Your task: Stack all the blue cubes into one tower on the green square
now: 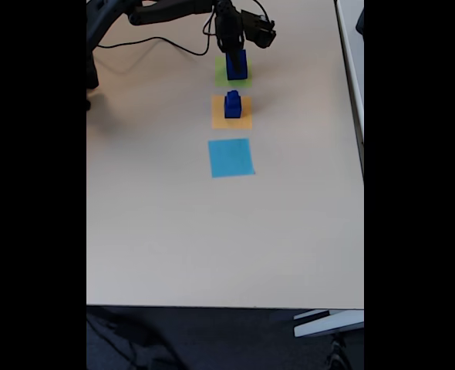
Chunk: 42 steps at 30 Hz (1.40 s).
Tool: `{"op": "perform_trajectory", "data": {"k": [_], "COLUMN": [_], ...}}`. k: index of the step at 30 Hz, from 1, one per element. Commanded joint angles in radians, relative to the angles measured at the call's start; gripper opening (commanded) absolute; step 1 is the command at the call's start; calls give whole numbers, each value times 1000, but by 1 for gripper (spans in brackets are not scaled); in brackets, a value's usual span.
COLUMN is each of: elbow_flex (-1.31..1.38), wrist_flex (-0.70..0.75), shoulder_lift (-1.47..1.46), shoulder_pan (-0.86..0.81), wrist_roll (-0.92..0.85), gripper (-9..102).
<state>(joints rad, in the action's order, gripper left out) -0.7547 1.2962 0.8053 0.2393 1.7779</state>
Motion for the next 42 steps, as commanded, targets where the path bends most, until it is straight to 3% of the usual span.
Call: {"op": "perform_trajectory", "data": {"k": [1,9,19,42], "elbow_flex": [20,43,72,52], "wrist_flex": [12,8,-26,-140], "shoulder_lift": [-5,-17,-26,5], "shoulder_pan": [23,31,37,26], "wrist_roll": [-6,-5,-29,-120], "gripper": [14,19,36,44]}}
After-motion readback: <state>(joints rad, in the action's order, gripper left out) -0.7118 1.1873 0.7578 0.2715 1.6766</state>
